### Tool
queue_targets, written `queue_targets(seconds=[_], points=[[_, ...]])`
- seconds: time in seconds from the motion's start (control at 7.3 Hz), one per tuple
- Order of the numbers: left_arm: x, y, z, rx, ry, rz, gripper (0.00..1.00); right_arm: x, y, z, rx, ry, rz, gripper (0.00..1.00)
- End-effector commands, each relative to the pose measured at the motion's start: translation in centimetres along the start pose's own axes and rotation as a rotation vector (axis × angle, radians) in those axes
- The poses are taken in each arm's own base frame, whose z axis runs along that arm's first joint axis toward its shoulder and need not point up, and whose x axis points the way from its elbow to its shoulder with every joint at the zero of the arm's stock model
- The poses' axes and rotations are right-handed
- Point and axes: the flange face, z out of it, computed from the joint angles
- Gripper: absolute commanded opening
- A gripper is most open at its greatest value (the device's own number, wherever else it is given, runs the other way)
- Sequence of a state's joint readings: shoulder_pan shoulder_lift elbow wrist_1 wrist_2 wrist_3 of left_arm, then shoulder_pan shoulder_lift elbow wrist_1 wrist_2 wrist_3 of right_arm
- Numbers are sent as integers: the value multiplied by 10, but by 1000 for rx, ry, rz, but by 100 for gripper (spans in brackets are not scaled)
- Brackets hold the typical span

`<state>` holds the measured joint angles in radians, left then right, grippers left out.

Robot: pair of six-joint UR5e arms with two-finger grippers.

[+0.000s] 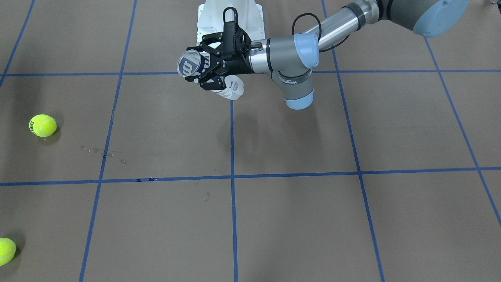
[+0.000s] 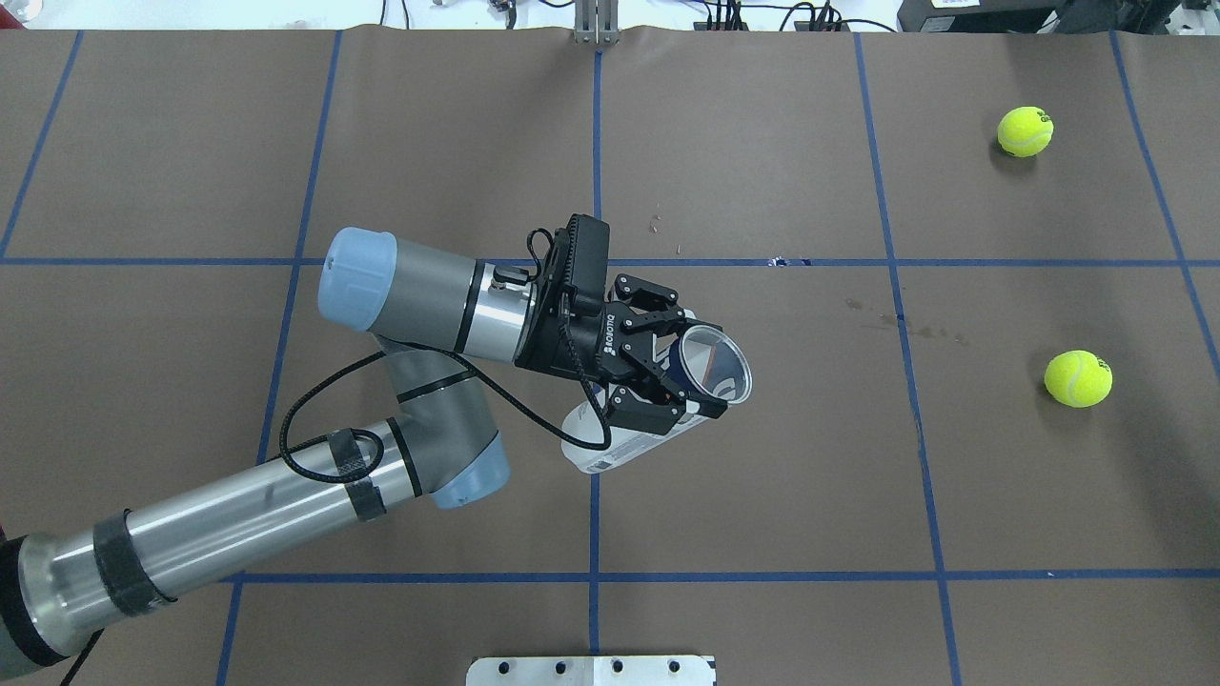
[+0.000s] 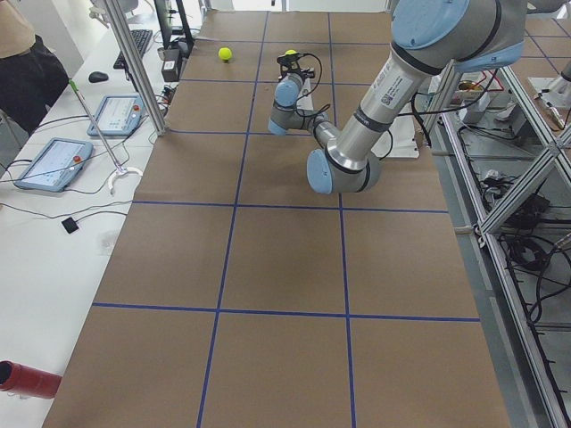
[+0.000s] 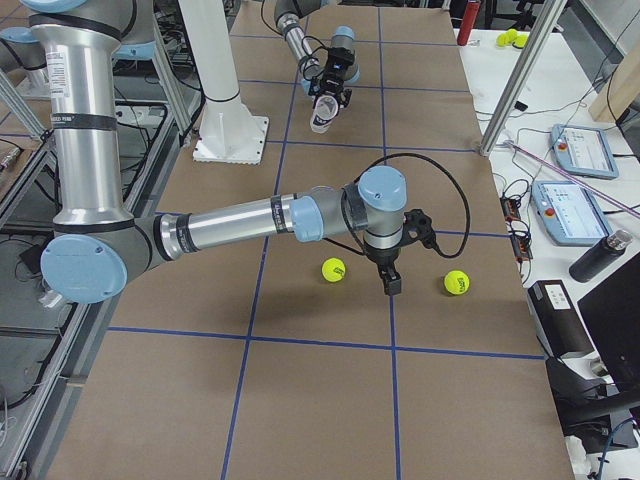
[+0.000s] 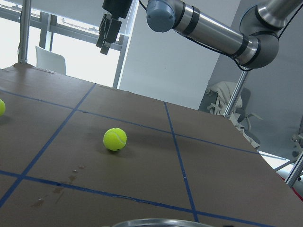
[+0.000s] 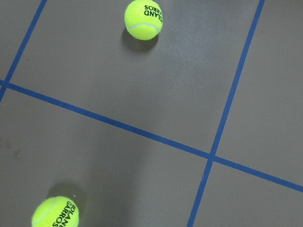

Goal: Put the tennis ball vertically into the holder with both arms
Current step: 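Lift the can with the left gripper and rotate it upright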

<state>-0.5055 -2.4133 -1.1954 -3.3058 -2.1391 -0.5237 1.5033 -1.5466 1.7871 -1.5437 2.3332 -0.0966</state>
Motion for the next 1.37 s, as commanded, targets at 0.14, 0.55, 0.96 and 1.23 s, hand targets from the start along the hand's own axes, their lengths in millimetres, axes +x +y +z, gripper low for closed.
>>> queue_targets(seconds=[0.14, 0.55, 0.96, 1.23], points=[[37, 31, 35, 191, 85, 1, 51, -1, -1, -1, 3, 0, -3, 99], [35, 31, 18, 332, 79, 0, 51, -4, -2, -4, 9, 2, -9, 99], [5, 35, 1, 417, -64, -12, 52, -7, -5, -8, 17, 5, -16, 99], [-12, 29, -9, 489, -176, -24, 52, -8, -7, -9, 20, 5, -20, 99]])
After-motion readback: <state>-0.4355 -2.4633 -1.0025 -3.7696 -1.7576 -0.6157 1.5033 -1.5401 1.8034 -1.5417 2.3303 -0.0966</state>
